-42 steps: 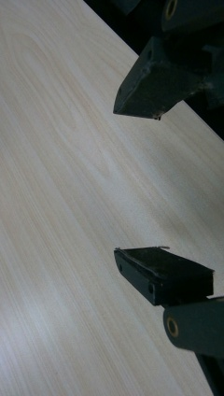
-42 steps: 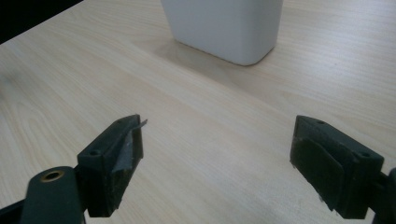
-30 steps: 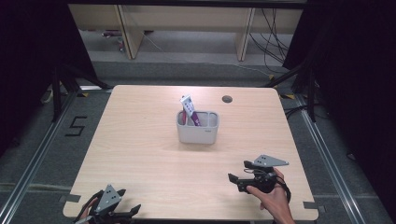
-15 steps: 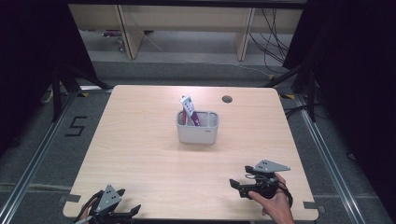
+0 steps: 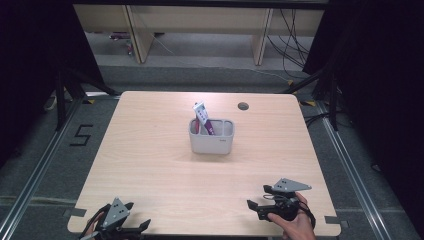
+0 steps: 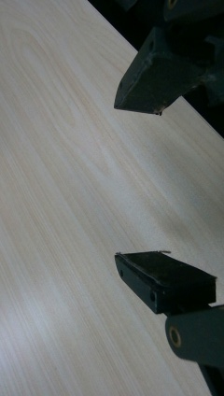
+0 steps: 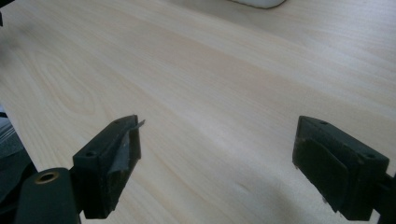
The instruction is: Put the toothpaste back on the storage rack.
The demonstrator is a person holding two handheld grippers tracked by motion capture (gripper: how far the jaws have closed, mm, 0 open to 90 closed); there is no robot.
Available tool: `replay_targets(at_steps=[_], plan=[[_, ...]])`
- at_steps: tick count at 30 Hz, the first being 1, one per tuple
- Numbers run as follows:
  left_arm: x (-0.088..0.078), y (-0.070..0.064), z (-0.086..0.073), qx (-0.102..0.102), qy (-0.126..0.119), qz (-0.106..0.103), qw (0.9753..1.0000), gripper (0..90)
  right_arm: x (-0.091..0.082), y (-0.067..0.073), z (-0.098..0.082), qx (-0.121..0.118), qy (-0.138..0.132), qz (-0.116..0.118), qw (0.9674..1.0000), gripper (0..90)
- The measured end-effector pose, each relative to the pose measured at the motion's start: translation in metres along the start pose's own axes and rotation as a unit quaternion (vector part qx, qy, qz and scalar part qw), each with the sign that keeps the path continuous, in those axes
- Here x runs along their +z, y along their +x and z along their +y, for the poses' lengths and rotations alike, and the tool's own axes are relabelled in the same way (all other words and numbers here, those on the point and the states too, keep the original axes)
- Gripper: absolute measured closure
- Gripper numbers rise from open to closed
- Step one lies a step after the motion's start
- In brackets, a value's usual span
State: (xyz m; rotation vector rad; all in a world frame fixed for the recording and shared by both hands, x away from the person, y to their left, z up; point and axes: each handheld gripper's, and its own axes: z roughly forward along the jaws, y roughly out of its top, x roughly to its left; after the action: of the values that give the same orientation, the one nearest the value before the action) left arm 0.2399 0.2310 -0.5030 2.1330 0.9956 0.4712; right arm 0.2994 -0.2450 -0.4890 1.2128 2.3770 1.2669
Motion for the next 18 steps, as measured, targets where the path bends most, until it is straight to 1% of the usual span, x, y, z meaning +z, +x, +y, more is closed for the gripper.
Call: replay_targets(at_steps=[1,2,4,5,6,7,8,9,10,11,12,13,14,15,16,17,18], plan=[[-0.0001,0.0002,0.0000,0.000,0.002,-0.001,1.0000,20.6,-0.0004,0.0014,-0.0010,0.004,0.005,0.000,1.0000,16.2],[-0.0001,0.0003,0.0001,0.000,0.003,-0.001,1.0000,20.1,0.0006,0.0008,-0.0024,-0.009,0.002,-0.003,1.0000,16.2],[0.0000,0.0003,-0.0001,0.000,0.003,-0.001,1.0000,20.0,0.0004,0.0046,-0.0039,0.005,0.012,0.000,0.9999,16.1],[-0.0004,0.0002,0.0005,0.000,0.008,0.000,1.0000,20.0,0.0005,0.0026,-0.0042,-0.018,0.011,-0.006,0.9998,16.2],[-0.0002,0.0002,0.0004,0.000,0.007,0.000,1.0000,20.0,0.0002,0.0038,-0.0048,-0.018,0.015,-0.008,0.9997,16.2],[-0.0002,0.0001,0.0004,0.000,0.008,-0.001,1.0000,20.0,0.0003,0.0039,-0.0052,-0.023,0.018,-0.012,0.9995,16.2],[-0.0002,0.0000,0.0004,0.001,0.009,-0.001,1.0000,20.0,0.0013,0.0047,-0.0058,-0.020,0.019,-0.005,0.9996,16.2],[0.0002,-0.0001,0.0001,0.000,0.006,-0.002,1.0000,20.0,-0.0004,0.0085,-0.0065,-0.003,0.028,-0.010,0.9995,16.2],[0.0001,-0.0002,0.0001,0.000,0.007,-0.002,1.0000,20.0,0.0005,0.0084,-0.0070,-0.008,0.024,-0.008,0.9996,16.2],[0.0000,-0.0001,0.0001,0.001,0.008,-0.002,1.0000,20.0,0.0003,0.0073,-0.0069,-0.017,0.025,-0.007,0.9995,16.2],[-0.0001,-0.0001,0.0001,0.001,0.009,-0.002,1.0000,20.0,-0.0002,0.0055,-0.0069,-0.032,0.023,-0.016,0.9991,16.2],[-0.0001,-0.0001,0.0001,0.001,0.008,-0.002,1.0000,20.0,-0.0006,0.0061,-0.0073,-0.027,0.026,-0.014,0.9992,16.2],[-0.0001,0.0000,0.0000,0.001,0.008,-0.002,1.0000,20.0,0.0012,0.0055,-0.0080,-0.028,0.020,-0.005,0.9994,16.2],[0.0002,-0.0001,-0.0002,0.001,0.006,-0.001,1.0000,20.0,0.0013,0.0048,-0.0078,-0.026,0.029,0.008,0.9992,16.2],[0.0002,-0.0003,-0.0003,0.000,0.006,-0.001,1.0000,20.0,0.0010,0.0056,-0.0083,-0.020,0.029,0.004,0.9994,16.2],[0.0002,-0.0002,-0.0004,0.000,0.007,-0.001,1.0000,20.0,0.0009,0.0057,-0.0084,-0.022,0.029,0.004,0.9993,16.2],[0.0002,-0.0004,-0.0004,-0.001,0.007,-0.001,1.0000,20.0,0.0009,0.0089,-0.0091,-0.007,0.029,-0.002,0.9996,16.2]])
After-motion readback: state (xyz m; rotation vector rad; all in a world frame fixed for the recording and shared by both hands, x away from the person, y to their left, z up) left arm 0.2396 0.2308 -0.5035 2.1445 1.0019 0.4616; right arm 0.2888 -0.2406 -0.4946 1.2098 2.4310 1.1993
